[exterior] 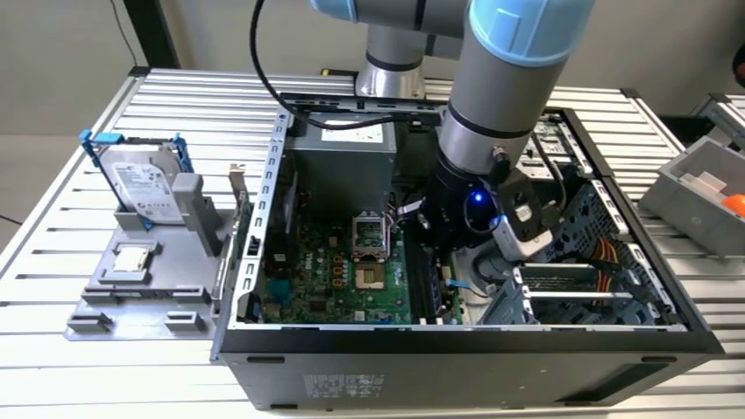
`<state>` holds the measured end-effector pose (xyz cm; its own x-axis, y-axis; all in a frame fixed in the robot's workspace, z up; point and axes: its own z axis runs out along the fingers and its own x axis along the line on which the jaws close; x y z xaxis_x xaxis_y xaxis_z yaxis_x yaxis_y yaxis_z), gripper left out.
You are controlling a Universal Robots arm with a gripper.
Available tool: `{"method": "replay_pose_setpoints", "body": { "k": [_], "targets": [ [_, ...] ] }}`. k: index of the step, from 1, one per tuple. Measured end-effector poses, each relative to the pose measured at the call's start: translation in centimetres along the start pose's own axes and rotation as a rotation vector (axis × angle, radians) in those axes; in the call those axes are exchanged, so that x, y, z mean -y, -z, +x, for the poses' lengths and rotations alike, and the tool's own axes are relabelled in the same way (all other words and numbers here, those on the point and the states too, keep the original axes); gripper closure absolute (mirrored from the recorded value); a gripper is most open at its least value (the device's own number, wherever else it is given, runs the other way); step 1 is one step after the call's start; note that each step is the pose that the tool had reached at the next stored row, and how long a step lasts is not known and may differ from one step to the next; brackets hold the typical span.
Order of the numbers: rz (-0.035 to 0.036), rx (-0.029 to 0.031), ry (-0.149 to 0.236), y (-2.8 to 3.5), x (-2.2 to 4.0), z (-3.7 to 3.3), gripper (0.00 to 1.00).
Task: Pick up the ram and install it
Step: 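Insert the ram into the slot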
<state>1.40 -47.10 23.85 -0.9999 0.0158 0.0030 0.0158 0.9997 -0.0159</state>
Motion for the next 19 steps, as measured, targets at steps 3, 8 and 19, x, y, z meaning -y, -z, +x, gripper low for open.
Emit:
{"method": "replay_pose_setpoints", "body": {
  "k": [3, 8, 19],
  "targets": [
    [0.0001, -0.0001, 0.0, 0.83, 0.01, 0.0, 0.0],
    [-0.0012, 0.0, 0.0, 0.92, 0.02, 0.0, 0.0],
    [-0.006, -0.0001, 0.0, 0.92, 0.02, 0.0, 1.0]
  ]
}}
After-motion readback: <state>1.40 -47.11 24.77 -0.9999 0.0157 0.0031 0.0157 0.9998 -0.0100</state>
